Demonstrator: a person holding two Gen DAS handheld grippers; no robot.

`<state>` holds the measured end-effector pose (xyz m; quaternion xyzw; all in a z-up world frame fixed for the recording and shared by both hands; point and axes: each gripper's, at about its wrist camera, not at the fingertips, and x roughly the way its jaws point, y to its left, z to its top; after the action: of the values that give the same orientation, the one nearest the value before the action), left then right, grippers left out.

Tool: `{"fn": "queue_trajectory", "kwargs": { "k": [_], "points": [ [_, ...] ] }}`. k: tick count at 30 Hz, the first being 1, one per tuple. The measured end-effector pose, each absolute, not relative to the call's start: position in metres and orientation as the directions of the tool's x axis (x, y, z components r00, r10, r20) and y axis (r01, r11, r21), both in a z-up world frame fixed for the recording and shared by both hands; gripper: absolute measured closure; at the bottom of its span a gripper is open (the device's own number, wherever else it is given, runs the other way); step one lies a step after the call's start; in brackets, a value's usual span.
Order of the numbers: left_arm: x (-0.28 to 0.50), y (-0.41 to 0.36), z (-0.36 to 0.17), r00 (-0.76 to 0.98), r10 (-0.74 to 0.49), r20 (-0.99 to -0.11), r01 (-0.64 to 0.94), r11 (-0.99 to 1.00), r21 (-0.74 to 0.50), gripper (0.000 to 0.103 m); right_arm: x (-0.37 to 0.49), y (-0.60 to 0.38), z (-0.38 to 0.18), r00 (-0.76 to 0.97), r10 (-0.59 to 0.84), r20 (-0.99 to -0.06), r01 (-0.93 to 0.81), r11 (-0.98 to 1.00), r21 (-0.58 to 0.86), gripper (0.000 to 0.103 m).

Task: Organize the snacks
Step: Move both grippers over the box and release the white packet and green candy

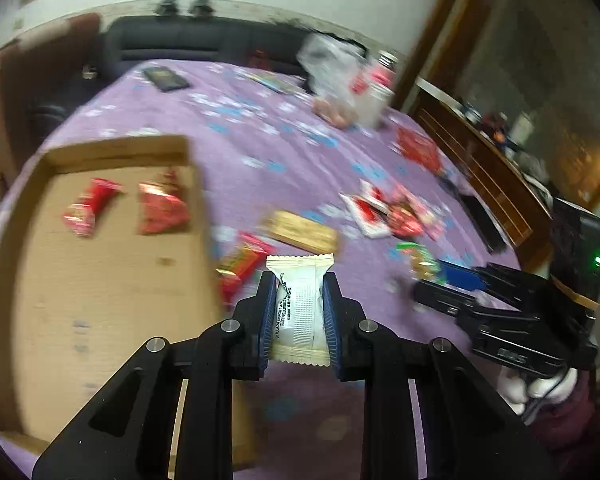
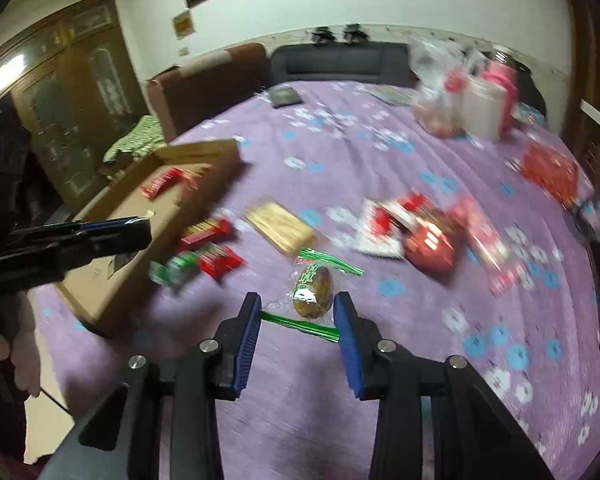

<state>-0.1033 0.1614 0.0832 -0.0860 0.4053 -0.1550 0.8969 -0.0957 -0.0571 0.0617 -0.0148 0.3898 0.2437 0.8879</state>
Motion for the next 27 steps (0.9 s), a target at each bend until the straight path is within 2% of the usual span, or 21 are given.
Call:
{"fn": "queue_trajectory", "kwargs": {
  "k": [7, 12, 20, 27],
  "points": [
    [-0.084, 0.237, 0.084, 0.653, -0.205, -0.729, 0.048, 0.972, -0.231, 0.081, -0.082, 0.02, 0.088, 0.516, 0.52, -0.68, -0.57, 0.802, 0.18, 0.063],
    [-0.06, 0.281, 0.071, 0.641, -0.149, -0.753, -0.052, 0.97, -0.236, 0.081, -0.067, 0.081, 0.09, 0.461, 0.554, -0.694, -0.636, 0.751, 0.178, 0.063],
    [-0.024, 0.324, 0.041, 0.585, -0.125, -0.802, -0.151, 0.954, -0.258, 0.081, -0.034, 0.151, 0.057, 0.365, 0.545, -0.754, -0.662, 0.722, 0.202, 0.063],
    [-0.019, 0.335, 0.038, 0.587, -0.15, -0.795, -0.161, 0.941, -0.296, 0.081, -0.019, 0.171, 0.04, 0.336, 0.538, -0.773, -0.662, 0.719, 0.212, 0.061]
  ]
}}
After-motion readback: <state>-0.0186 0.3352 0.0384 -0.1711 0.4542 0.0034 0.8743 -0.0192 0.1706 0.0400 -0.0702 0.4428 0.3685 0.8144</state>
